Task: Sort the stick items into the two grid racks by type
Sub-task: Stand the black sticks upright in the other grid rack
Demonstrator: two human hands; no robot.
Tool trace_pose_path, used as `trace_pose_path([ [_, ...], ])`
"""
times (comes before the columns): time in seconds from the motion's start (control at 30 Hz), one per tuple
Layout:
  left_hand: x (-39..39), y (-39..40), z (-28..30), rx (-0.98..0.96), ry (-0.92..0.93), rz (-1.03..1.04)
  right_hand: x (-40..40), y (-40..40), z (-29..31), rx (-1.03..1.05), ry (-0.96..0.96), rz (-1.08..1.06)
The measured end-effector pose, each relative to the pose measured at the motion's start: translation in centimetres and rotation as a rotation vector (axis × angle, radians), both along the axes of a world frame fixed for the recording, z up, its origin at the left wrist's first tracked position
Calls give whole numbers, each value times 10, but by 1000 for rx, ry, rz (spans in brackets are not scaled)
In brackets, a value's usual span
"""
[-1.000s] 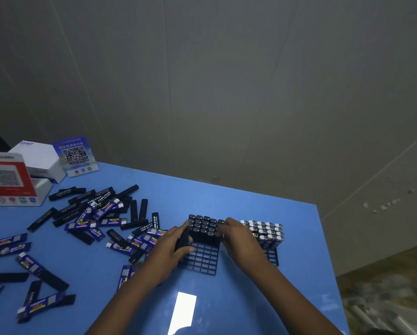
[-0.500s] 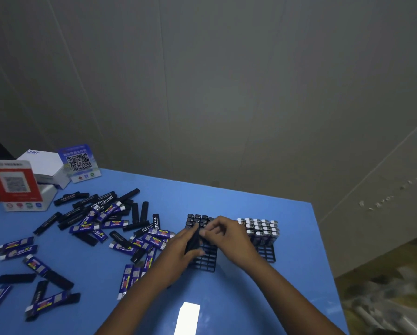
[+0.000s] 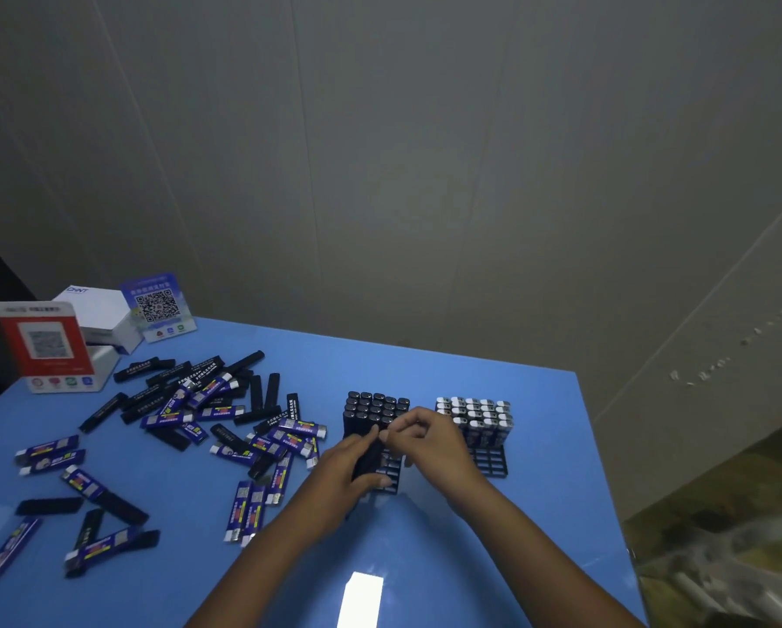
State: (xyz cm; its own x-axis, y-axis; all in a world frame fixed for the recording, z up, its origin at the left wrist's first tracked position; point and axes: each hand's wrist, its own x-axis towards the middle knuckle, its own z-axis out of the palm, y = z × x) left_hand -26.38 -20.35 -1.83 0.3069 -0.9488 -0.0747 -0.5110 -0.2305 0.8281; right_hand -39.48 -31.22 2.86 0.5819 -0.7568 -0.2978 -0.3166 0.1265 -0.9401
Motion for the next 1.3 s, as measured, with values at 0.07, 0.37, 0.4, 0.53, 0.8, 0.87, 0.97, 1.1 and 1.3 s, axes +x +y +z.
trace_pose_path([
  [0.07, -2, -1, 1, 12, 10, 10, -6, -4, 1, -3, 0, -47],
  [0.37, -17, -10, 5, 13, 60, 142, -50, -38, 5, 46, -124, -205],
  [0.4, -20, -11, 6, 10, 55, 147, -54, -40, 5, 52, -134, -200],
  [0.53, -29, -11, 8, -24, 42, 195, -67, -43, 4, 47, -137, -136],
  [0.8, -41, 6, 14, -106, 68, 360, -73, -43, -1, 158, -149, 9],
  [0.87, -41, 12, 15, -111, 70, 372, -72, -39, 2, 182, -158, 46],
  [0.97, -38, 22, 14, -114, 86, 392, -69, -33, 3, 211, -146, 67],
  [1.1, -25, 29, 15, -116, 89, 383, -58, -23, 0, 252, -136, 16],
  [1.3, 9, 34, 14, -118, 122, 340, -32, -6, -2, 21, -42, 30],
])
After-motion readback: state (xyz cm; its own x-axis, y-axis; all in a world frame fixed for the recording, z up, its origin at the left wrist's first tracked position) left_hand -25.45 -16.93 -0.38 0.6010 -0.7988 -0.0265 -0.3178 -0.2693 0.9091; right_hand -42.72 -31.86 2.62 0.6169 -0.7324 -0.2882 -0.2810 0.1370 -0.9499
